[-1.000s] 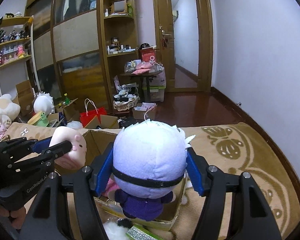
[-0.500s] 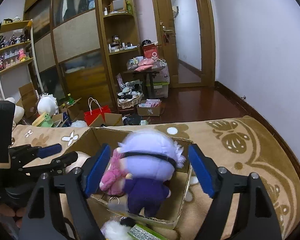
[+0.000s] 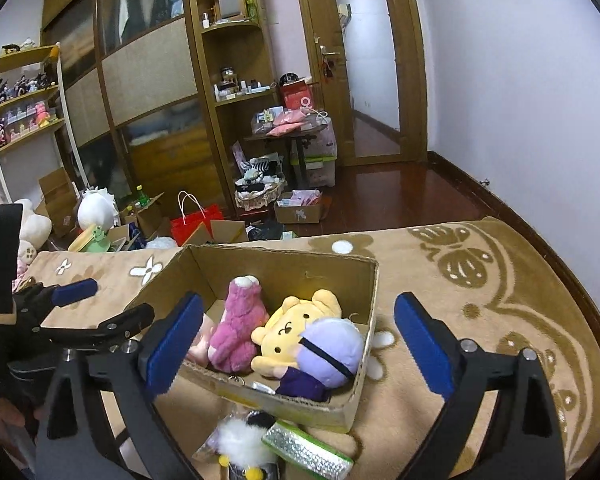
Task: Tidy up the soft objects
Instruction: 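Move both tools down toward the fluffy toy and tissue packs beside the box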
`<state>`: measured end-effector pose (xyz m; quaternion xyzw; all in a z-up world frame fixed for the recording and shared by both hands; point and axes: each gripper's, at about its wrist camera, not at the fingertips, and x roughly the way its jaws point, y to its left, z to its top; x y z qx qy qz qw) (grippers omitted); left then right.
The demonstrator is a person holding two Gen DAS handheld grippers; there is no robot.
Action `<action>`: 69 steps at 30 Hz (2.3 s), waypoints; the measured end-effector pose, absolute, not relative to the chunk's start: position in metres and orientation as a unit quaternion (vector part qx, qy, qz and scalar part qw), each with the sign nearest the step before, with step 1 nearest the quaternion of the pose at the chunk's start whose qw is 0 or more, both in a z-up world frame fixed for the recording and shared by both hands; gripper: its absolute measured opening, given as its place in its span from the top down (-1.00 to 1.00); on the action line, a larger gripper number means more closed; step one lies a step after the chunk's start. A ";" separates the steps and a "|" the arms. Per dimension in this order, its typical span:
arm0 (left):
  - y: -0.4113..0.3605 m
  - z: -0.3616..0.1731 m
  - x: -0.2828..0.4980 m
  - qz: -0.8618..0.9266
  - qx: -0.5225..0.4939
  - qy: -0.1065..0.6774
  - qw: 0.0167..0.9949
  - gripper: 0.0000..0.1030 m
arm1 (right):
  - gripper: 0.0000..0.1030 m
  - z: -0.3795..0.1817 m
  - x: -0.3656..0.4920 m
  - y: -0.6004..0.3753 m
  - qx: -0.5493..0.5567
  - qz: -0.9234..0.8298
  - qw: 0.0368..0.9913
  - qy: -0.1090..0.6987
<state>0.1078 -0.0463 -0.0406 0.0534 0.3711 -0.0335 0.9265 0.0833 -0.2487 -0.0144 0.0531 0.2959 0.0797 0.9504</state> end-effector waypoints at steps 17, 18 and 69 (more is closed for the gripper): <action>-0.049 -0.033 0.053 -0.075 0.069 0.413 0.905 -0.85 | -1.00 -0.015 0.032 -0.234 0.019 0.060 0.933 0.355; -0.048 -0.034 0.051 -0.079 0.064 0.419 0.902 -0.85 | -1.00 -0.016 0.029 -0.233 0.020 0.059 0.931 0.359; -0.094 -0.123 0.090 -0.129 0.076 0.576 0.804 -0.85 | -1.00 -0.136 0.044 -0.207 0.002 0.043 0.843 0.537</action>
